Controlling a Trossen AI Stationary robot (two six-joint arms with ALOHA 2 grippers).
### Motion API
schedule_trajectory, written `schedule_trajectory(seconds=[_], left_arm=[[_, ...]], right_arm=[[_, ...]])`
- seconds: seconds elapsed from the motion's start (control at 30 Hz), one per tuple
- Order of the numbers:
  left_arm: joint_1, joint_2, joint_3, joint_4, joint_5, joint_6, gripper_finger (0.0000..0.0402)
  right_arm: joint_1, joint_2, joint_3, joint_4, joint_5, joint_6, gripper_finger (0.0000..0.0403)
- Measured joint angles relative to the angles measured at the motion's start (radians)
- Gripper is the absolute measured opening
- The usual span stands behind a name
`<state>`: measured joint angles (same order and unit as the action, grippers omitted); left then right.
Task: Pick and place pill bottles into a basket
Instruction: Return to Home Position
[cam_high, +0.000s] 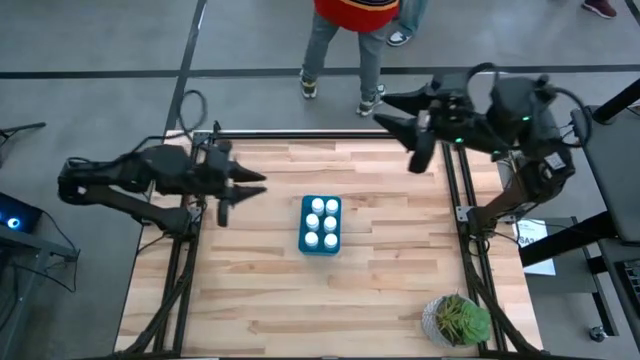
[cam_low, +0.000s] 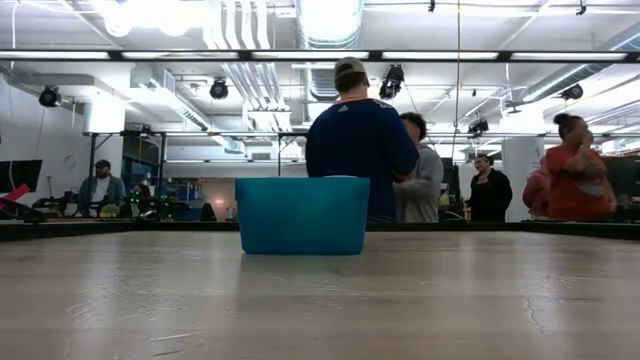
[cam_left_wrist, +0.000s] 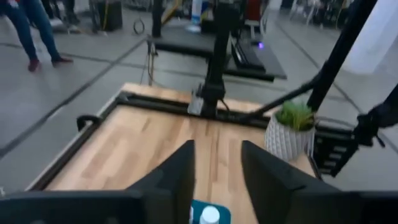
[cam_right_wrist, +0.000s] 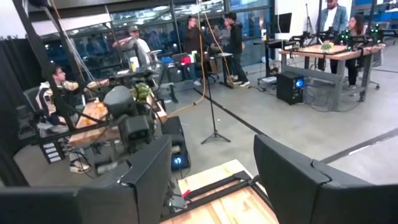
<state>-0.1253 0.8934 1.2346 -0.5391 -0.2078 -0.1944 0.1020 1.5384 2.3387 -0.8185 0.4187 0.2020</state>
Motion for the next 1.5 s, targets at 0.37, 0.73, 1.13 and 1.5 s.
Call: schedule_trajectory(seconds=[0.37,0.73,1.13,1.5], left_arm=[[0.000,-0.146,-0.016,0.010,-0.033,-0.007,0.0008],[0.000,-0.468,-0.321,0.413,-0.119,0.022,0.0001],[0.000,-0.693,-0.588,0.602,-0.147,0.019,0.0000],[0.000,-0.860,-0.791,0.764,-0.149,0.075,0.0000]], right_arm=[[0.000,-0.260,-0.211,0.017,-0.008,0.027,0.0128],[0.000,-0.668,-0.825,0.570,-0.134,-0.039,0.0013],[0.000,-1.035,-1.495,1.278,-0.181,-0.117,0.0008],[0.000,-1.342,-1.974,1.674,-0.152,-0.109,0.0008]])
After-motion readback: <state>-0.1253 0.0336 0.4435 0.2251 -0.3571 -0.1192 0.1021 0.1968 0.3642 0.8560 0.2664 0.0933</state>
